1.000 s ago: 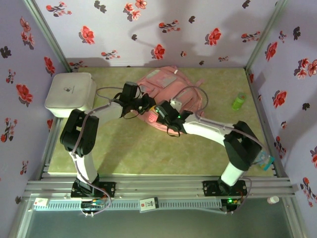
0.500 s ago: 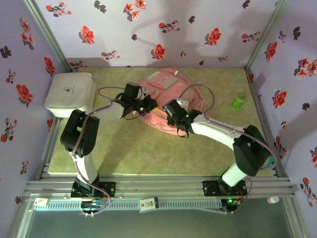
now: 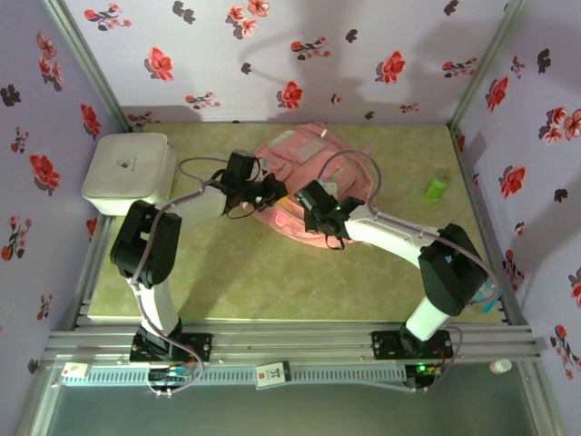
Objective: Pack books, pencil case, and school supplies into a backpack
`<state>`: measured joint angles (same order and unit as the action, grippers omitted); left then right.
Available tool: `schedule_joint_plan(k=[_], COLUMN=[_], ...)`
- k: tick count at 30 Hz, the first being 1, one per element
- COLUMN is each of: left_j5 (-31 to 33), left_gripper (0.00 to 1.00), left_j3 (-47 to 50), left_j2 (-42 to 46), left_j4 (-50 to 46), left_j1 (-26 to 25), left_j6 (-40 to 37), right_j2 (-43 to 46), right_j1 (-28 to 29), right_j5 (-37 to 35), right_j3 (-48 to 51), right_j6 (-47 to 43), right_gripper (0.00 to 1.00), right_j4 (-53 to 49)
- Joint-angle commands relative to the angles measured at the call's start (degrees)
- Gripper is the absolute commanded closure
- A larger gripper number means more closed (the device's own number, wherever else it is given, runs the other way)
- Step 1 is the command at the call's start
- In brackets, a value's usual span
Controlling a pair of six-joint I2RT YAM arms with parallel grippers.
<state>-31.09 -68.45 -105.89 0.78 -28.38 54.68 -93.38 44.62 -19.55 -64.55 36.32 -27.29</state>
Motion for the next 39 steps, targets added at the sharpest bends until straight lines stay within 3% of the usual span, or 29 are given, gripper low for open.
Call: schedule_joint_plan(k=[1, 11, 14, 16, 19, 27, 33, 39], left_j5=[1.7, 2.1, 2.1, 2.1, 3.2, 7.3, 6.6, 1.2], left_gripper=[1.0, 1.0, 1.0, 1.0, 0.76, 0.45, 0.36, 0.45], left_j3=[-1.4, -3.1, -4.2, -4.8, -2.2, 6.8, 12.2, 14.4], left_j2=[1.2, 0.4, 0.3, 0.8, 5.4, 18.3, 22.3, 19.3], left_j4=[-3.5, -8.7, -10.5, -11.9, -11.7, -14.8, -10.7, -0.1], left_j1=[1.5, 2.3, 2.6, 3.2, 4.6, 11.2, 12.8, 13.0], left_j6=[-3.7, -9.4, -11.5, -12.4, -14.0, -12.8, -5.6, 1.2], right_j2=[2.8, 6.4, 4.9, 4.8, 4.6, -3.2, -10.2, -13.6], right_j1=[-1.2, -9.0, -9.2, -8.8, -6.8, -2.0, 1.4, 2.2], right_j5=[-6.5, -1.0, 0.0, 4.6, 8.9, 17.6, 21.2, 23.0], right_j3=[0.9, 4.8, 1.9, 0.9, -0.3, -9.7, -16.7, -19.5], right_j6=[-3.1, -12.7, -13.1, -13.4, -14.9, -16.3, -14.4, -11.3], right_gripper=[0.93, 0.97, 0.98, 0.99, 1.0, 1.0, 1.0, 1.0], right_j4=[-2.9, 1.5, 1.0, 2.3, 4.9, 8.5, 11.5, 13.8])
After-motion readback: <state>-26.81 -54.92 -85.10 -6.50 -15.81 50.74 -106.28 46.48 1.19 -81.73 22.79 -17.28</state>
